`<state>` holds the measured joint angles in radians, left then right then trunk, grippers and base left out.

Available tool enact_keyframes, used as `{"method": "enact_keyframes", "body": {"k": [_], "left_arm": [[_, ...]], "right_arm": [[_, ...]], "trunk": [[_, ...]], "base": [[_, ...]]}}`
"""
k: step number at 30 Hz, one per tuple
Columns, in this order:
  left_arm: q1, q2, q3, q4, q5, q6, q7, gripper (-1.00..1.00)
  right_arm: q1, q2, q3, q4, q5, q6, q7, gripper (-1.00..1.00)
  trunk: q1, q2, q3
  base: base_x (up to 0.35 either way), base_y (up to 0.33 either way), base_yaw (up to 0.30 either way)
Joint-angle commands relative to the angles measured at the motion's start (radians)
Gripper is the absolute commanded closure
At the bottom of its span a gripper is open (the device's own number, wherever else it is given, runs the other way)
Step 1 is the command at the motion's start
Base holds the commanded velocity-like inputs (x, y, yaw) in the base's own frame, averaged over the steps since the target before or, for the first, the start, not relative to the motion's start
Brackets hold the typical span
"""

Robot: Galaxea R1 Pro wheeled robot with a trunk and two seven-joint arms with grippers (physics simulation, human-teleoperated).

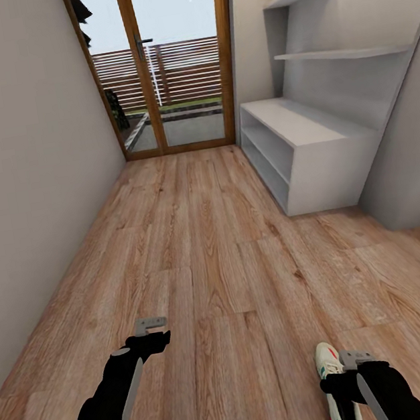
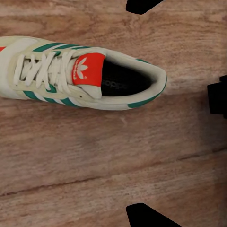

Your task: Pick up the two gym shoes and the two sandals from the corridor floor and place them onto the hallstand (shoe rack) in the corridor, making sure they are on the rack and not on the floor. Arrange them so the two gym shoes are next to each other and the two sandals are next to each other.

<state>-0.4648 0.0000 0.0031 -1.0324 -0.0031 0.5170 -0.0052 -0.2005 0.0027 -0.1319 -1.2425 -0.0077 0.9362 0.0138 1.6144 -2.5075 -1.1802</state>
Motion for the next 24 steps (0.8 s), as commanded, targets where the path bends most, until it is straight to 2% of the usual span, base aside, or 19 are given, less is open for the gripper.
{"method": "enact_keyframes", "body": {"k": [1, 24], "left_arm": [[0.0, 0.0, 0.0, 0.0, 0.0, 0.0, 0.0, -1.0], [0.0, 0.0, -0.001, 0.0, 0.0, 0.0, 0.0, -1.0]], "right_arm": [[0.0, 0.0, 0.0, 0.0, 0.0, 0.0, 0.0, -1.0], [-0.009, -0.01, -0.002, 0.002, 0.005, -0.028, -0.007, -1.0]], "trunk": [[0.0, 0.0, -0.004], [0.011, -0.006, -0.093]], "base": [[0.0, 0.0, 0.0], [0.0, 0.0, 0.0]]}}
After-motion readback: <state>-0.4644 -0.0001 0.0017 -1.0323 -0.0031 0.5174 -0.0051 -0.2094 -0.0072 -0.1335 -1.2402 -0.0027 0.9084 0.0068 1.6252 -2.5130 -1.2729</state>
